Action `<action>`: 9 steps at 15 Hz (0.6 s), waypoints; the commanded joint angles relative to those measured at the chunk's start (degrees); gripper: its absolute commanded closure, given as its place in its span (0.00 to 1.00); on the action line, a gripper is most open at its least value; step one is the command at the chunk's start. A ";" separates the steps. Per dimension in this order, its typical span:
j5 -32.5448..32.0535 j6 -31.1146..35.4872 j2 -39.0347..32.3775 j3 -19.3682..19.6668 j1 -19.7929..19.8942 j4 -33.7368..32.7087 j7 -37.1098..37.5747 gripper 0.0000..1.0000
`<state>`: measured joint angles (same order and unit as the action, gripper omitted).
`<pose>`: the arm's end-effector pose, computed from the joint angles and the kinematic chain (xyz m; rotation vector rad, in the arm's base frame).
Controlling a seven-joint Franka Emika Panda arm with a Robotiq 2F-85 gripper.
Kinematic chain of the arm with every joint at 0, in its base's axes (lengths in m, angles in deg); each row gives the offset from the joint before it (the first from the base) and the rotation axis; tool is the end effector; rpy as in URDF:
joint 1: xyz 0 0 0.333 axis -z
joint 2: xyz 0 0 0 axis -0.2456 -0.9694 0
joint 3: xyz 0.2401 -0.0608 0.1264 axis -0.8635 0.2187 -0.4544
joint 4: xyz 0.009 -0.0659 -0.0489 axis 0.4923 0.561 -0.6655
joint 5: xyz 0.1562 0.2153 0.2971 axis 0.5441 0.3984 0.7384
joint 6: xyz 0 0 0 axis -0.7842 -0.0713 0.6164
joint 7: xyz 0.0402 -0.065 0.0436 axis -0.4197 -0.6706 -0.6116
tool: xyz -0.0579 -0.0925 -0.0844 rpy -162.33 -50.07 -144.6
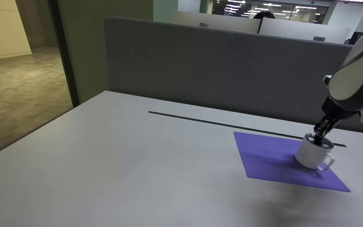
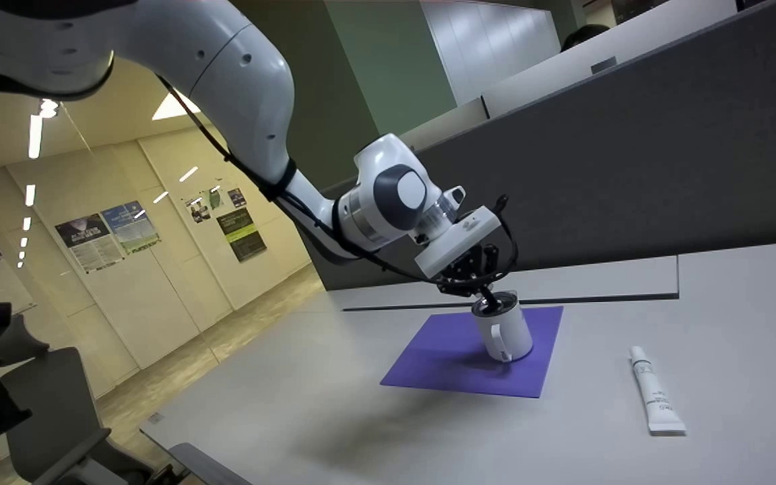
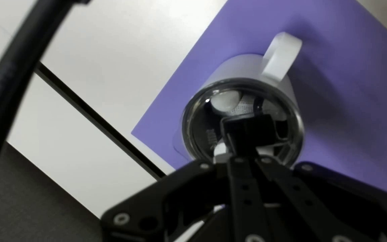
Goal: Open the slider on the top of the cup
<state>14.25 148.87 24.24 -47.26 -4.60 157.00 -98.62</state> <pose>0.6086 -0.0967 0.0840 2.7246 1.0141 0.3017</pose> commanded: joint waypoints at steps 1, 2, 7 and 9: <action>6.57 -7.29 3.67 -10.59 9.85 -2.51 -6.05 1.00; 9.41 -11.63 4.61 -13.13 12.03 -3.87 -8.74 1.00; 13.86 -33.03 9.87 -6.97 8.43 -11.53 -10.52 0.60; 13.67 -37.54 11.07 -4.86 7.25 -13.57 -10.66 0.48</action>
<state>27.64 117.57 33.99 -55.71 5.28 146.68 -109.57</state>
